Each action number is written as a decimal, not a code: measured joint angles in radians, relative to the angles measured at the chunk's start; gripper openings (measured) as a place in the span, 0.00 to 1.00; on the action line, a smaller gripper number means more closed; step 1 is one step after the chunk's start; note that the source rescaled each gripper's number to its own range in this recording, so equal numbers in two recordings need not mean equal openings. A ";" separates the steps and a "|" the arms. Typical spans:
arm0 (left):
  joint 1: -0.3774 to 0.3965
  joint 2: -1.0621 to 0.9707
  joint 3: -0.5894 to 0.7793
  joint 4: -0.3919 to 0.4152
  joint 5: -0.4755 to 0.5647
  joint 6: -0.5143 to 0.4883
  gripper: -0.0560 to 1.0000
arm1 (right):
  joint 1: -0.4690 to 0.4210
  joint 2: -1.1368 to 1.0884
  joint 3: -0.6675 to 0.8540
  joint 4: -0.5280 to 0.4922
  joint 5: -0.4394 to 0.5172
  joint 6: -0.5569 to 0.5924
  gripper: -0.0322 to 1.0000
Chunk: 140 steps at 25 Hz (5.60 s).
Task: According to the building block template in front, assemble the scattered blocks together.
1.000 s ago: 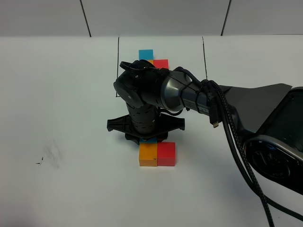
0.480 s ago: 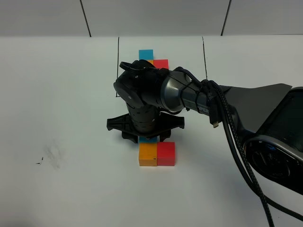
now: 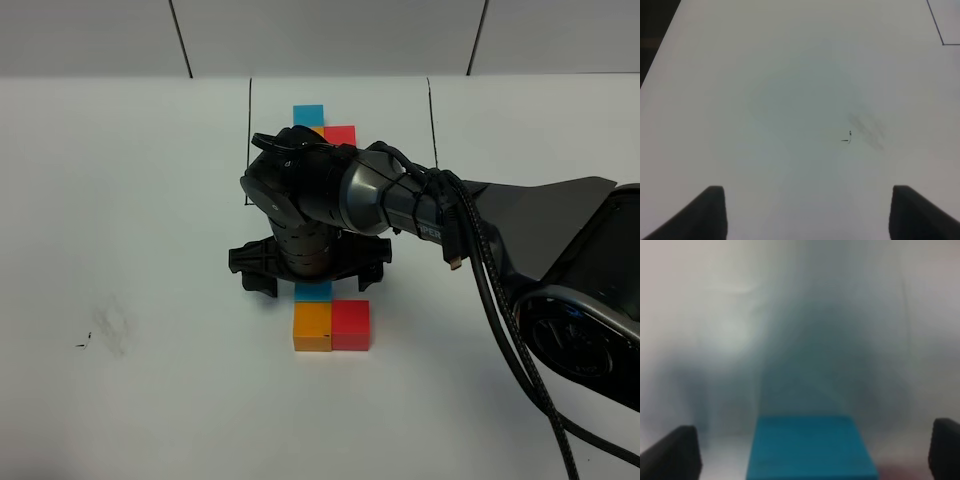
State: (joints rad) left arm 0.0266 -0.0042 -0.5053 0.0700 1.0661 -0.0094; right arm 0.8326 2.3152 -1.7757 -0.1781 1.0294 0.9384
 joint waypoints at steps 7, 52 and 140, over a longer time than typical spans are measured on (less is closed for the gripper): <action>0.000 0.000 0.000 0.000 0.000 0.000 0.69 | 0.000 -0.023 -0.076 -0.063 0.079 -0.022 0.95; 0.000 0.000 0.000 0.000 0.000 0.000 0.69 | -0.934 -1.196 0.042 -0.278 0.190 -1.134 0.92; 0.000 0.000 0.000 0.000 0.000 0.000 0.69 | -0.793 -2.323 1.272 0.178 0.040 -0.963 0.86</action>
State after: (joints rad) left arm 0.0266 -0.0042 -0.5053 0.0700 1.0661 -0.0094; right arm 0.0398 -0.0074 -0.5040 0.0000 1.0691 -0.0241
